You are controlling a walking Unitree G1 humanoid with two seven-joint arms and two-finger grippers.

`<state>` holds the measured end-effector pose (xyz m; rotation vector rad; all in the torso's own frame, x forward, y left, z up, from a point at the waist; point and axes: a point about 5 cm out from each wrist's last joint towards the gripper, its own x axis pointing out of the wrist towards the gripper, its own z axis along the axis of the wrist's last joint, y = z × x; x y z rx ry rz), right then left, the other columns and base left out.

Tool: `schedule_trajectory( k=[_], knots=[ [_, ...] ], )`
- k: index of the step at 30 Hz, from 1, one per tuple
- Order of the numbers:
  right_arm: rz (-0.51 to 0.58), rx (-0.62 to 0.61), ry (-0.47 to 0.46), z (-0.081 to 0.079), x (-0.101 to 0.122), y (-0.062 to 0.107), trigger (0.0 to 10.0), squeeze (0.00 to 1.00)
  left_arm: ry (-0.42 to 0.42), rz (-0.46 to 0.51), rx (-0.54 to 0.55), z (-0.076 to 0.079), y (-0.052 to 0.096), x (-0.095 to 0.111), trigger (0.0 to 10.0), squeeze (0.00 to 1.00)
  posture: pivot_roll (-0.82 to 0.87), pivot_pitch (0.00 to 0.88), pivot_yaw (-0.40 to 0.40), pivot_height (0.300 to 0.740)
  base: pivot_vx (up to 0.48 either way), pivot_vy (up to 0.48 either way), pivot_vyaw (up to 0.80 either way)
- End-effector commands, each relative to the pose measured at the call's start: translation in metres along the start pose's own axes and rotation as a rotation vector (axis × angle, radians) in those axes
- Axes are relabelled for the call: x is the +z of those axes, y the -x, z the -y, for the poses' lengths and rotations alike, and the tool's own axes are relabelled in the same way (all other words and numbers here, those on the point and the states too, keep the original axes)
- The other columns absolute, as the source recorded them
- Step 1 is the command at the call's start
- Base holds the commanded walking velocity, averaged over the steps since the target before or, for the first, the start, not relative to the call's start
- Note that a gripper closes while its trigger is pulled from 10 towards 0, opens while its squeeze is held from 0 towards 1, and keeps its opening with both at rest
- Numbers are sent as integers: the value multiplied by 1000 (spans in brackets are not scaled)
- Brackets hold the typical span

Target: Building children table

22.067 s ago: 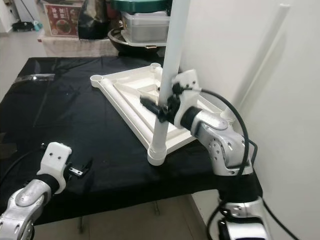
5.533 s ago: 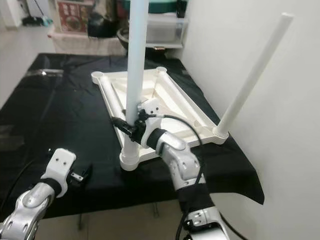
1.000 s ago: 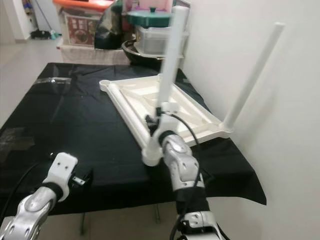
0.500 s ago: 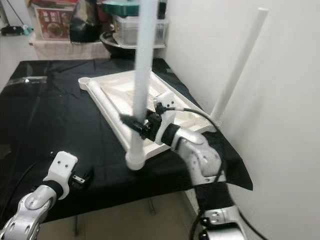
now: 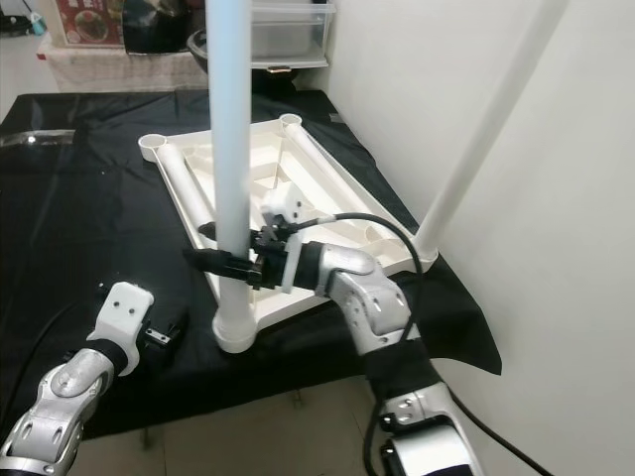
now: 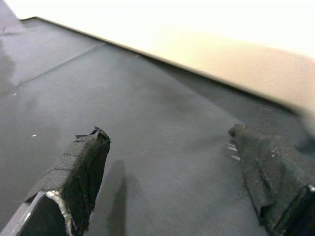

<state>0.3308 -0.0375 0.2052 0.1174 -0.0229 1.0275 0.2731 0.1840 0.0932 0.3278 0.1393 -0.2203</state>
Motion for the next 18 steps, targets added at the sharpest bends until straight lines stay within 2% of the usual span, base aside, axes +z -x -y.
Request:
schedule_trajectory(
  k=[1,2,3,4,5,7,8,9,10,11,12,13,14,15,16,17,18],
  knots=[
    [-110,-436,-55,38,-26,24,0,0,1,-46,-3,1,7,-10,10000,0,171,0,-111,740,0,0,0],
    [-138,-736,-30,54,-33,46,0,0,-3,-49,0,0,8,-12,10000,0,164,0,-109,740,0,0,0],
    [-151,-914,-9,62,-35,64,0,0,-5,-51,2,-1,9,-13,10000,0,161,0,-107,740,0,0,0],
    [-151,-914,-9,62,-35,64,0,0,-5,-51,2,-1,9,-13,10000,0,161,0,-107,740,0,0,0],
    [-161,-1052,10,64,-36,82,0,0,-6,-53,4,-1,9,-14,10000,0,156,0,-104,740,0,0,0],
    [-161,-1052,10,64,-36,82,0,0,-6,-53,4,-1,9,-14,10000,0,156,0,-104,740,0,0,0],
    [-137,-1037,26,57,-32,87,5686,0,-5,-54,-3,1,10,-14,10000,0,142,0,-91,740,0,0,0],
    [-60,-902,32,43,-23,81,10000,0,-3,-53,-11,4,11,-14,10000,0,140,0,-91,740,0,0,0],
    [-60,-902,32,43,-23,81,10000,0,-3,-53,-11,4,11,-14,10000,0,140,0,-91,740,0,0,0],
    [13,-734,23,28,-15,72,10000,0,-1,-53,-17,6,11,-14,10000,0,137,0,-90,740,0,0,0],
    [87,-589,8,17,-6,67,10000,165,1,-52,-19,7,11,-14,10000,0,134,0,-88,740,0,0,0],
    [132,-466,6,11,1,62,10000,1000,1,-52,-18,6,10,-14,10000,0,136,0,-93,740,0,0,0],
    [132,-466,6,11,1,62,10000,1000,1,-52,-18,6,10,-14,10000,0,136,0,-93,740,0,0,0],
    [161,-369,-6,6,7,58,10000,1000,0,-51,-17,5,10,-14,10000,0,136,0,-93,740,0,0,0],
    [161,-369,-6,6,7,58,10000,1000,0,-51,-17,5,10,-14,10000,0,136,0,-93,740,0,0,0],
    [175,-280,-1,2,17,52,10000,988,-2,-50,-13,4,9,-14,10000,0,138,0,-97,740,0,0,0],
    [164,-197,6,1,24,47,10000,0,-2,-48,-10,2,7,-13,10000,0,140,0,-96,740,0,0,0]
  ],
)
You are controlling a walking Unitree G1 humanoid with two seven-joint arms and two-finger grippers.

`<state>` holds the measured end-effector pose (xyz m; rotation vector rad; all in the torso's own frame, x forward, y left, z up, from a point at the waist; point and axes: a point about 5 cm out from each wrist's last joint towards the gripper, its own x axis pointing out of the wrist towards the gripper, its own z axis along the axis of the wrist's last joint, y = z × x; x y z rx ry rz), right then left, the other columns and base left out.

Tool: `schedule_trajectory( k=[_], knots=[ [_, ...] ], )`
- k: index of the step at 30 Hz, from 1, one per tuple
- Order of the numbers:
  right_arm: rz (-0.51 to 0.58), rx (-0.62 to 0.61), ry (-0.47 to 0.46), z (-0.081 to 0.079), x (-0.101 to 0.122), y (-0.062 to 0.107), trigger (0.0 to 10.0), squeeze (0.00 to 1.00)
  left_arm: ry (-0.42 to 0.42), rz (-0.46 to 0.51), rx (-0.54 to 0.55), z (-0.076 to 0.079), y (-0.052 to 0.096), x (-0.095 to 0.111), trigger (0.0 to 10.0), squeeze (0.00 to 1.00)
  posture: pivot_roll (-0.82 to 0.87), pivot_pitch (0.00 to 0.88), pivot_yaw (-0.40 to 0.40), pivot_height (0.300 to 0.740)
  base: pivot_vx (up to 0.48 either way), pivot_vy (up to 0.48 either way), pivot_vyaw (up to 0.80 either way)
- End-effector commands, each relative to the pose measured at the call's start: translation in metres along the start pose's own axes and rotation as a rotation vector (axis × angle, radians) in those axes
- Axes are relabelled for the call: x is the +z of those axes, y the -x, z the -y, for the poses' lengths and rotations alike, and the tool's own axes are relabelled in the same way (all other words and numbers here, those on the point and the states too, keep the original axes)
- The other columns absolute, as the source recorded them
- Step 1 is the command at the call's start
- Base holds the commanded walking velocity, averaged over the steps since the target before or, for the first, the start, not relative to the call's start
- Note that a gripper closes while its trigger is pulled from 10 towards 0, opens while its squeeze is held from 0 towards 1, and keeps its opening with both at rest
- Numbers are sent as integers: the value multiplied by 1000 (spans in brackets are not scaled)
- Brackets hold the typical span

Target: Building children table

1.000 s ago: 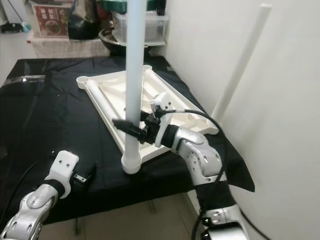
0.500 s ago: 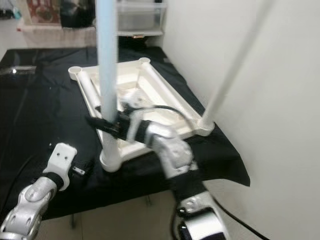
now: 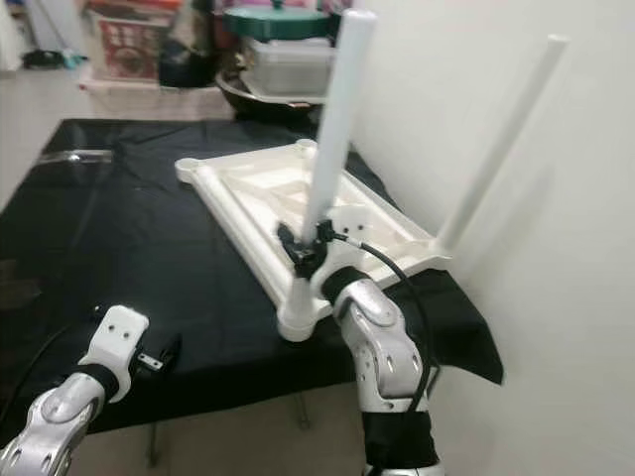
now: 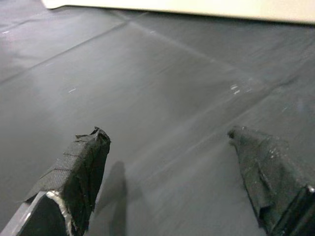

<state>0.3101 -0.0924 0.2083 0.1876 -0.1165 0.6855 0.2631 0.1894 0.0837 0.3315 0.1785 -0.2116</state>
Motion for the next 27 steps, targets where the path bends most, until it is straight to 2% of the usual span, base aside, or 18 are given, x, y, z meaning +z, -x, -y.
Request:
schedule_trajectory(
  k=[1,2,5,7,9,11,12,13,17,19,20,21,22,23,24,26,27],
  knots=[
    [33,137,-3,-12,14,-9,10000,0,-3,-8,-12,2,-2,-1,10000,0,140,0,-96,740,0,0,0],
    [33,137,-3,-12,14,-9,10000,0,-3,-8,-12,2,-2,-1,10000,0,140,0,-96,740,0,0,0],
    [-43,435,42,-14,22,-16,10000,0,3,1,-12,0,-5,2,10000,0,153,0,-102,740,0,0,0],
    [-43,435,42,-14,22,-16,10000,0,3,1,-12,0,-5,2,10000,0,153,0,-102,740,0,0,0],
    [-113,537,69,-12,10,-21,10000,0,-1,0,-10,-1,-7,2,10000,0,163,0,-111,740,0,0,0],
    [-132,551,74,-12,5,-23,10000,0,-2,0,-9,-2,-7,2,10000,0,163,0,-111,740,0,0,0],
    [-147,582,46,-16,-3,-26,10000,0,-3,0,-5,-3,-8,2,10000,0,171,0,-118,740,0,0,0],
    [-157,613,19,-20,-10,-27,0,0,-3,0,-2,-3,-9,3,10000,0,173,0,-119,740,0,0,0],
    [-211,605,-8,-21,-30,-26,0,0,0,1,-5,0,-9,3,10000,0,175,0,-117,740,0,0,0],
    [-221,594,-8,-20,-33,-26,0,0,0,1,-6,1,-9,3,10000,0,175,0,-117,740,0,0,0],
    [-280,387,8,-7,-43,-31,0,0,1,0,-10,2,-8,2,10000,0,171,0,-117,740,0,0,0],
    [-305,130,21,11,-51,-34,0,0,0,-2,-11,2,-7,1,10000,0,167,0,-118,740,0,0,0],
    [-305,130,21,11,-51,-34,0,0,0,-2,-11,2,-7,1,10000,0,167,0,-118,740,0,0,0],
    [-328,-193,41,34,-58,-28,0,0,0,-3,-11,2,-6,1,10000,0,165,0,-115,740,0,0,0],
    [-328,-193,41,34,-58,-28,0,0,0,-3,-11,2,-6,1,10000,0,165,0,-115,740,0,0,0],
    [-318,-597,134,60,-60,-5,0,0,0,-6,-11,2,-6,0,10000,0,150,0,-106,740,0,0,0],
    [-318,-597,134,60,-60,-5,0,0,0,-6,-11,2,-6,0,10000,0,150,0,-106,740,0,0,0]
  ],
)
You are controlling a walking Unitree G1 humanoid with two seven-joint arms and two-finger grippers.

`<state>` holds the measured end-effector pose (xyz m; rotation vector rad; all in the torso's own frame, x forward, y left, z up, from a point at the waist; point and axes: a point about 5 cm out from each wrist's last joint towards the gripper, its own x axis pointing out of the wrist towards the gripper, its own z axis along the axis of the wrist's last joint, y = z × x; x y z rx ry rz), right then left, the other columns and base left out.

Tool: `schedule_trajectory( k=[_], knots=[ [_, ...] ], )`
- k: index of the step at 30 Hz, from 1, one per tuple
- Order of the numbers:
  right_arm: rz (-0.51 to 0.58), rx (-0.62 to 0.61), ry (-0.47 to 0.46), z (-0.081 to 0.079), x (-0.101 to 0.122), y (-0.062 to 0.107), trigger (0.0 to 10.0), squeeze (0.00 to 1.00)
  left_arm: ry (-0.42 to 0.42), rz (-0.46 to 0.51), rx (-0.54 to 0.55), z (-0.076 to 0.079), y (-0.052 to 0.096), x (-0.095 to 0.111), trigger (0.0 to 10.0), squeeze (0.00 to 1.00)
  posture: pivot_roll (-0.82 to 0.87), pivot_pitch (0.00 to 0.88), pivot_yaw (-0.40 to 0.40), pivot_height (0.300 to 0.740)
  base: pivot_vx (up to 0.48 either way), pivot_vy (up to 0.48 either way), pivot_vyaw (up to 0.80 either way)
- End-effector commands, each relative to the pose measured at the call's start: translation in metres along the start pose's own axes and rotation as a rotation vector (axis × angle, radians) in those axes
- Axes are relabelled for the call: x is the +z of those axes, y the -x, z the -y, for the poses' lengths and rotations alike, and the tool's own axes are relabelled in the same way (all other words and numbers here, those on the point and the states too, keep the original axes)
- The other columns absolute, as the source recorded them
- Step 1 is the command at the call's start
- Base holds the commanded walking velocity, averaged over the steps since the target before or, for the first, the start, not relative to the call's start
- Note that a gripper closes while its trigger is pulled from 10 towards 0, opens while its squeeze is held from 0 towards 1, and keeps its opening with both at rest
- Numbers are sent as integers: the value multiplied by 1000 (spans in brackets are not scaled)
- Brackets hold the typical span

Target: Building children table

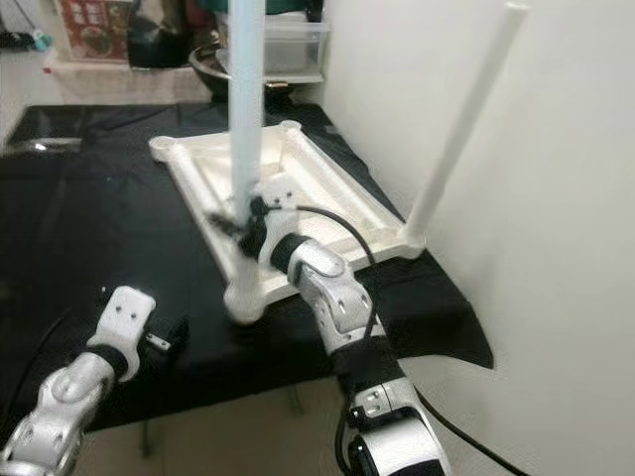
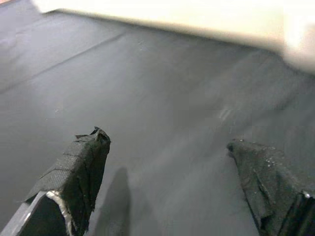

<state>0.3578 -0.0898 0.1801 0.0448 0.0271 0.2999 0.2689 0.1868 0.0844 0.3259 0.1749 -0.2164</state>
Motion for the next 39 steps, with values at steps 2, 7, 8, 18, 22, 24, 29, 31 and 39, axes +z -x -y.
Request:
schedule_trajectory(
  k=[2,7,8,18,22,24,29,31,39],
  knots=[
    [-76,-265,99,29,-23,27,9608,0,-3,-9,-15,5,-1,-3,10000,0,139,0,-99,740,0,0,0],
    [140,21,-30,-8,7,36,10000,1000,1,-9,-23,7,0,-3,10000,0,132,0,-96,740,0,0,0],
    [197,144,-77,-17,17,36,10000,1000,1,-10,-22,6,0,-4,10000,0,132,0,-96,740,0,0,0],
    [168,936,42,-38,39,45,10000,0,8,-3,-14,4,-4,-1,10000,0,154,0,-111,740,0,0,0],
    [134,1086,34,-42,35,53,10000,0,6,-4,-15,4,-4,-2,10000,0,155,0,-112,740,0,0,0],
    [123,1130,42,-45,31,55,10000,0,7,-5,-10,3,-4,-2,10000,0,156,0,-113,740,0,0,0],
    [38,1250,21,-66,7,58,0,0,7,-11,8,1,-1,-4,10000,0,177,0,-128,740,0,0,0],
    [31,1167,17,-64,3,52,0,0,10,-11,4,2,0,-4,10000,0,174,0,-126,740,0,0,0],
    [-183,-95,-40,15,-36,16,0,0,13,-16,-13,7,-1,-6,10000,0,133,0,-104,740,0,0,0]
  ],
)
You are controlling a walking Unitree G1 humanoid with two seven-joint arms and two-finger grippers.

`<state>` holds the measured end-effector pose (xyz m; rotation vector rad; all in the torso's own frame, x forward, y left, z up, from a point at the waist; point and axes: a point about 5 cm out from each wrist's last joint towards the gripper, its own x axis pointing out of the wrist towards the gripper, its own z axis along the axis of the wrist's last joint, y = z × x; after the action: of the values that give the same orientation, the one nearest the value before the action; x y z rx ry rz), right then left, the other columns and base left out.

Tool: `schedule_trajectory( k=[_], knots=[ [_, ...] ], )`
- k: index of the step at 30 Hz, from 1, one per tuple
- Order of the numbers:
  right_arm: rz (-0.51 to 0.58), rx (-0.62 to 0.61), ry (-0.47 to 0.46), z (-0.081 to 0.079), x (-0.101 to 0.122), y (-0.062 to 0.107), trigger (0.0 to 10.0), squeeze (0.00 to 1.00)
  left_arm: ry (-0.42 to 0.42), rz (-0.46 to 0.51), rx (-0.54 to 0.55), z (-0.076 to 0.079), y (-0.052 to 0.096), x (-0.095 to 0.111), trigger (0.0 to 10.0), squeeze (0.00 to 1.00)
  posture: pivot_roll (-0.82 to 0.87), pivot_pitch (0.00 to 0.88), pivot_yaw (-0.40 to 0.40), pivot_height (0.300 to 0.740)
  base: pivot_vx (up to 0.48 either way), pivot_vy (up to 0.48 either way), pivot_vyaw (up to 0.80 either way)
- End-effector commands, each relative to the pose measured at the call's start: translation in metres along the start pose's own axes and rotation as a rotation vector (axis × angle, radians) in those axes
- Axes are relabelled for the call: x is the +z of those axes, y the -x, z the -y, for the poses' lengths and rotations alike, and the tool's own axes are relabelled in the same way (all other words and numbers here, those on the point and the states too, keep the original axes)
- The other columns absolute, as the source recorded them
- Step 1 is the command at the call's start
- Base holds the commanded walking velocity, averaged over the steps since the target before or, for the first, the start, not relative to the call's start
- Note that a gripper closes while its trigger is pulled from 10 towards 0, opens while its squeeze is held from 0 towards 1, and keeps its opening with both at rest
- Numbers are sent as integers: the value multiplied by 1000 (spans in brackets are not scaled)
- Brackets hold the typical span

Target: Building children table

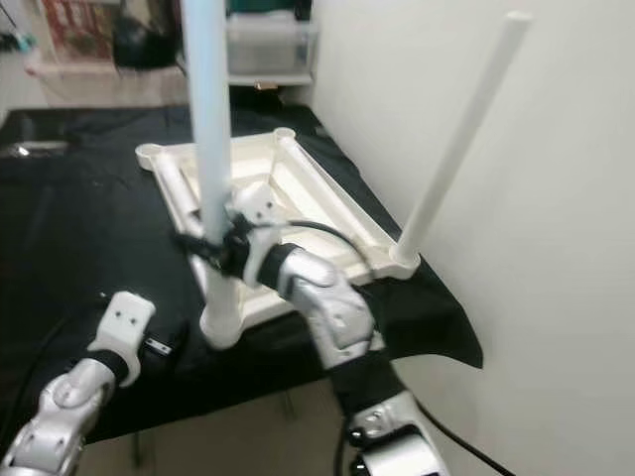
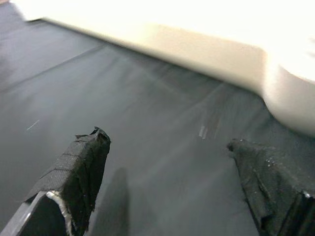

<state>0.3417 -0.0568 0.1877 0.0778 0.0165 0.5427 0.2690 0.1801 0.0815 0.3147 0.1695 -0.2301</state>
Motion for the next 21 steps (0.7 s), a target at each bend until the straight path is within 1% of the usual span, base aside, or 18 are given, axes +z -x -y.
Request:
schedule_trajectory(
  k=[1,3,4,5,6,7,8,9,10,12,13,14,15,16,18,19,20,21],
  knots=[
    [-174,-377,-26,50,-38,27,0,0,7,-24,-4,2,0,-5,10000,0,128,0,-96,740,0,0,0],
    [-164,-386,-14,49,-37,29,0,0,9,-23,-8,3,0,-6,10000,0,119,0,-88,740,0,0,0],
    [-131,-286,-22,34,-29,26,3216,0,6,-22,-23,6,0,-5,10000,0,112,0,-83,740,0,0,0],
    [-49,-127,-18,12,-15,25,10000,0,6,-19,-35,9,-1,-4,10000,0,110,0,-77,740,0,0,0],
    [-49,-127,-18,12,-15,25,10000,0,6,-19,-35,9,-1,-4,10000,0,110,0,-77,740,0,0,0],
    [25,-1,-12,-6,-4,25,10000,0,5,-17,-42,11,-1,-4,10000,0,110,0,-76,740,0,0,0],
    [25,-1,-12,-6,-4,25,10000,0,5,-17,-42,11,-1,-4,10000,0,110,0,-76,740,0,0,0],
    [85,78,-8,-16,5,28,10000,0,3,-16,-43,10,-2,-3,10000,0,113,0,-81,740,0,0,0],
    [110,133,-19,-20,9,27,10000,1000,-2,-15,-37,7,-2,-3,10000,0,113,0,-81,740,0,0,0],
    [115,156,-39,-20,11,26,10000,1000,-7,-15,-31,4,-2,-3,10000,0,122,0,-88,740,0,0,0],
    [116,190,-23,-19,16,22,10000,149,-7,-15,-23,2,-3,-3,10000,0,129,0,-94,740,0,0,0],
    [118,211,-8,-19,20,20,10000,0,-7,-16,-17,1,-3,-3,10000,0,129,0,-95,740,0,0,0],
    [129,279,2,-18,27,20,10000,0,-4,-16,-13,0,-3,-3,10000,0,133,0,-98,740,0,0,0],
    [129,279,2,-18,27,20,10000,0,-4,-16,-13,0,-3,-3,10000,0,133,0,-98,740,0,0,0],
    [158,553,20,-23,38,29,10000,0,1,-16,-14,1,-2,-4,10000,0,140,0,-99,740,0,0,0],
    [158,553,20,-23,38,29,10000,0,1,-16,-14,1,-2,-4,10000,0,140,0,-99,740,0,0,0],
    [148,686,29,-25,39,36,10000,0,2,-16,-15,1,-2,-4,10000,0,141,0,-100,740,0,0,0],
    [148,686,29,-25,39,36,10000,0,2,-16,-15,1,-2,-4,10000,0,141,0,-100,740,0,0,0]
  ],
)
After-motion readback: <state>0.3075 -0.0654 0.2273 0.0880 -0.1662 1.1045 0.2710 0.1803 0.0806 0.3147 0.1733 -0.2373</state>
